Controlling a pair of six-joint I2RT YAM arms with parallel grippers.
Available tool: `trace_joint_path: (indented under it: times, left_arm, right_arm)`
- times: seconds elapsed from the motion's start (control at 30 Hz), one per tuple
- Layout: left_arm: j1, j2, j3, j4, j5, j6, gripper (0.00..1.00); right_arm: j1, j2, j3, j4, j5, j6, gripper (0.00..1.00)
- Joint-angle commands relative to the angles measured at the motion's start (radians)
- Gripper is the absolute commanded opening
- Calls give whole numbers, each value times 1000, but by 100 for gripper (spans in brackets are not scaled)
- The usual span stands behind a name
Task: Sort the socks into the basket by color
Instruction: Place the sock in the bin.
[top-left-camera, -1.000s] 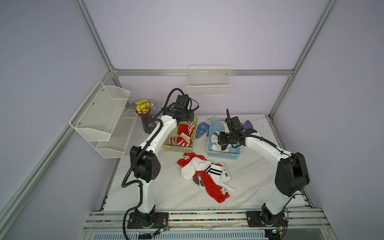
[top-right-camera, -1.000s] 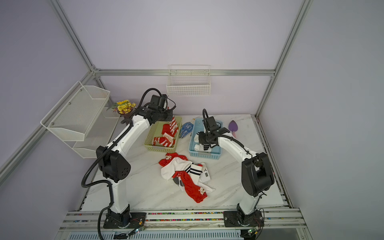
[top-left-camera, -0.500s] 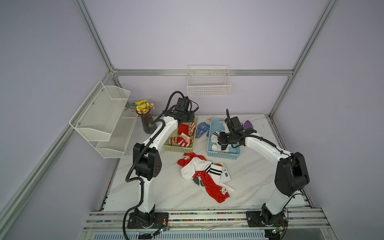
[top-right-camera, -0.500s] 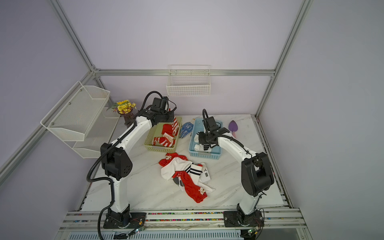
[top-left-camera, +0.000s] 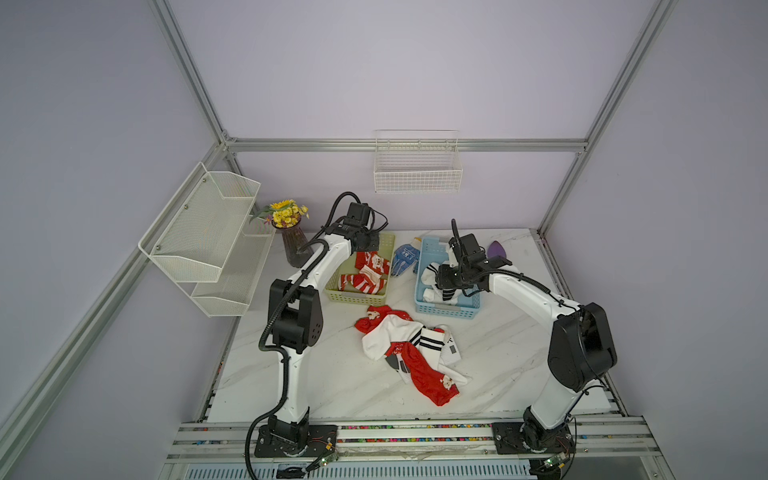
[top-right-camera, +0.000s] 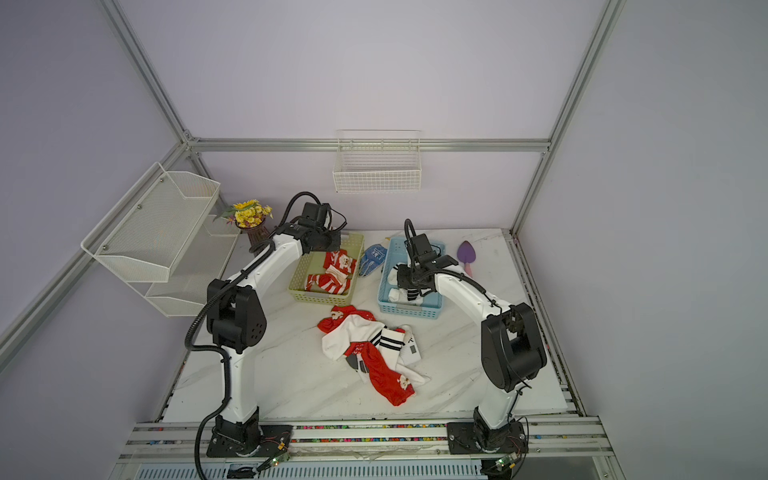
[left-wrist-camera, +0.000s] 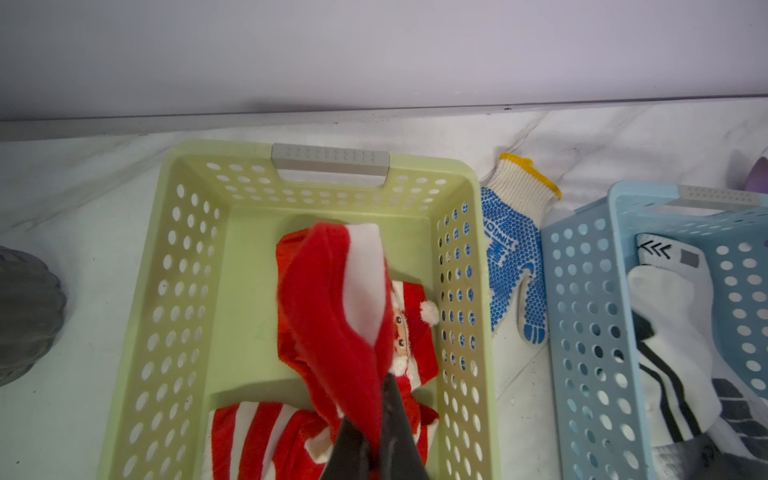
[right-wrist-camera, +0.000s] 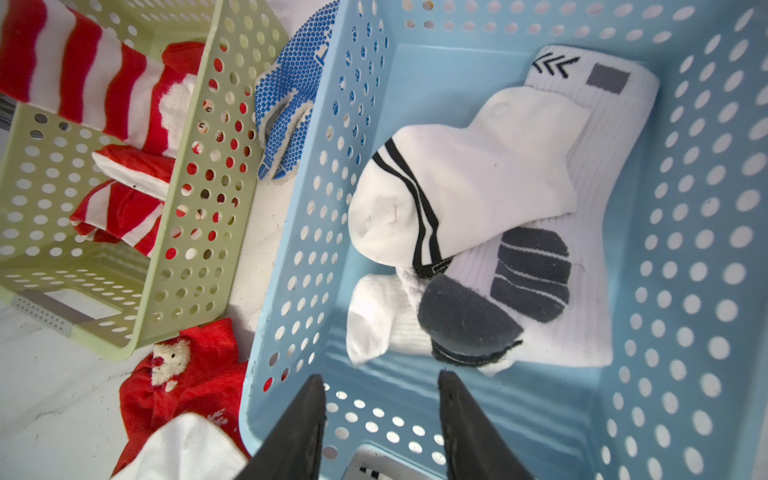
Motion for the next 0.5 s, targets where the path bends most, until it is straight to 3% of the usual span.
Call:
trace_joint_path:
  times: [0.0,0.47]
  left_arm:
    - [15,-3,-27,22,7,24,0]
    - [58,30,-48,9,8,35,4]
  right_arm:
    - [10,13,10,7,10,9,47]
    - [23,27,18,3,12,15,48]
